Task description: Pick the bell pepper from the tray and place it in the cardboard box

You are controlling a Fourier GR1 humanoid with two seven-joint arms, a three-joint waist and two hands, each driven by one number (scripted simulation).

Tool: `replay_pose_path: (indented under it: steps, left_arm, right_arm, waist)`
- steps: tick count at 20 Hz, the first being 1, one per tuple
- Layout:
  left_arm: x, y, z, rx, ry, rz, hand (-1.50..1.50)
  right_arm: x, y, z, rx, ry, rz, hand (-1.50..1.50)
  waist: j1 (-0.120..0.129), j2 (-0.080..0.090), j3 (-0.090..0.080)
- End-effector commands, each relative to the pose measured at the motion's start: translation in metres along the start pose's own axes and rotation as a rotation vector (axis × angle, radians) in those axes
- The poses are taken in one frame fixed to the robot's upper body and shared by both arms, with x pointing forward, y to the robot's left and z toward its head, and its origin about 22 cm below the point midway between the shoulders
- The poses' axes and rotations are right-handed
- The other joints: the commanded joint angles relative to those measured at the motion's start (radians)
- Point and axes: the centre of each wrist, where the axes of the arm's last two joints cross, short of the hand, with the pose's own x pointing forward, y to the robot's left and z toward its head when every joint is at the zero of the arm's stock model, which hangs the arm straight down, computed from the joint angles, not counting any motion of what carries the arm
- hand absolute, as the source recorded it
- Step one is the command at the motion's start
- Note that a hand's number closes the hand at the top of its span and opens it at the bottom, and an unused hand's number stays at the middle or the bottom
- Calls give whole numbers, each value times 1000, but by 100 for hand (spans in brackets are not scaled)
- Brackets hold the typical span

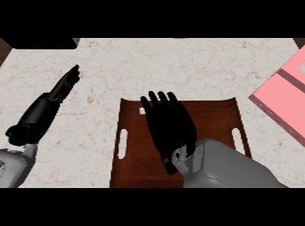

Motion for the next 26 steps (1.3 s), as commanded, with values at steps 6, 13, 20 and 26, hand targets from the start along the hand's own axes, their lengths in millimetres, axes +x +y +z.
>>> replay_pose_path:
  steps: [6, 13, 20, 26]
  left_arm:
    - [4, 0, -6, 5, -6, -4, 0]
    - [-19, 8, 2, 11, -3, 4, 0]
    - [-4, 7, -14, 10, -1, 9, 0]
    - [-5, 10, 10, 20, 6, -11, 0]
  right_arm:
    - [12, 21, -26, 17, 139, 84, -150]
    - [16, 25, -28, 32, 185, 105, -150]
    - [-18, 55, -34, 40, 130, 82, -150]
    - [-17, 65, -53, 66, 170, 81, -150]
  waist:
    - [1, 2, 0]
    - [-4, 2, 0]
    - [-8, 2, 1]
    - [0, 2, 1]
